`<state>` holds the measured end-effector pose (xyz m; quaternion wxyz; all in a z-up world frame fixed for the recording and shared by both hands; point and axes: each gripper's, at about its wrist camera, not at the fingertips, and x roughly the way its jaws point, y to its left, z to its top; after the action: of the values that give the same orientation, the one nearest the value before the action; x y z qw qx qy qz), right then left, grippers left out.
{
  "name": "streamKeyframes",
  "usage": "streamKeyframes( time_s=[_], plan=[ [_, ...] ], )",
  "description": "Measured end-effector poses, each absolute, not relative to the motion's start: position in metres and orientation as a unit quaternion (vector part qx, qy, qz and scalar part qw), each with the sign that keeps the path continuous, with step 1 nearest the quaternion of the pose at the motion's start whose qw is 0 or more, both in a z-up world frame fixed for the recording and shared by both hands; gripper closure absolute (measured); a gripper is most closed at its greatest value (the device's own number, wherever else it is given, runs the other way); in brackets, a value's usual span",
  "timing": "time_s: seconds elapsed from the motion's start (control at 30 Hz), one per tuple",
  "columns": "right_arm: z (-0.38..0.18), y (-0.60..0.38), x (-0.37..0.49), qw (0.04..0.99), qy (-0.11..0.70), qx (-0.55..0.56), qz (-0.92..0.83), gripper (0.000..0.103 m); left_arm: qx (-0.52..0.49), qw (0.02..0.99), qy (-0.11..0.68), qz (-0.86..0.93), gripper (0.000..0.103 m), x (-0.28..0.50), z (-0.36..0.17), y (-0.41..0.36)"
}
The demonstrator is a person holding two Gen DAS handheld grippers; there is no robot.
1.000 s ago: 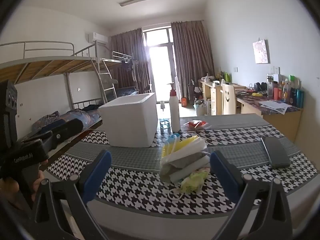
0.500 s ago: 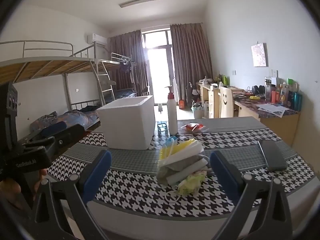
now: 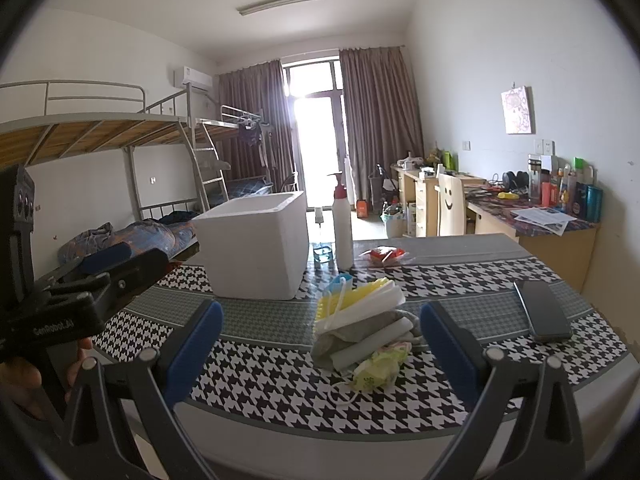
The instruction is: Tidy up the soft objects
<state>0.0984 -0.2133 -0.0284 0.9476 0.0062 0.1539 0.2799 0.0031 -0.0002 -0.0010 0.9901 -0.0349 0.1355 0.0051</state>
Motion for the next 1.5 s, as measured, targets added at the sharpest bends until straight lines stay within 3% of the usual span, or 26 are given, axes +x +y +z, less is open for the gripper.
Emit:
streamKeyframes(
  time_s=[1.5],
  plan=[
    [-0.037, -0.211, 0.131, 0.946, 0.182, 0.003, 0.268, 0.003, -0.040, 0.983, 0.178, -0.015, 0.001, 0.045, -0.010, -0.001]
  ],
)
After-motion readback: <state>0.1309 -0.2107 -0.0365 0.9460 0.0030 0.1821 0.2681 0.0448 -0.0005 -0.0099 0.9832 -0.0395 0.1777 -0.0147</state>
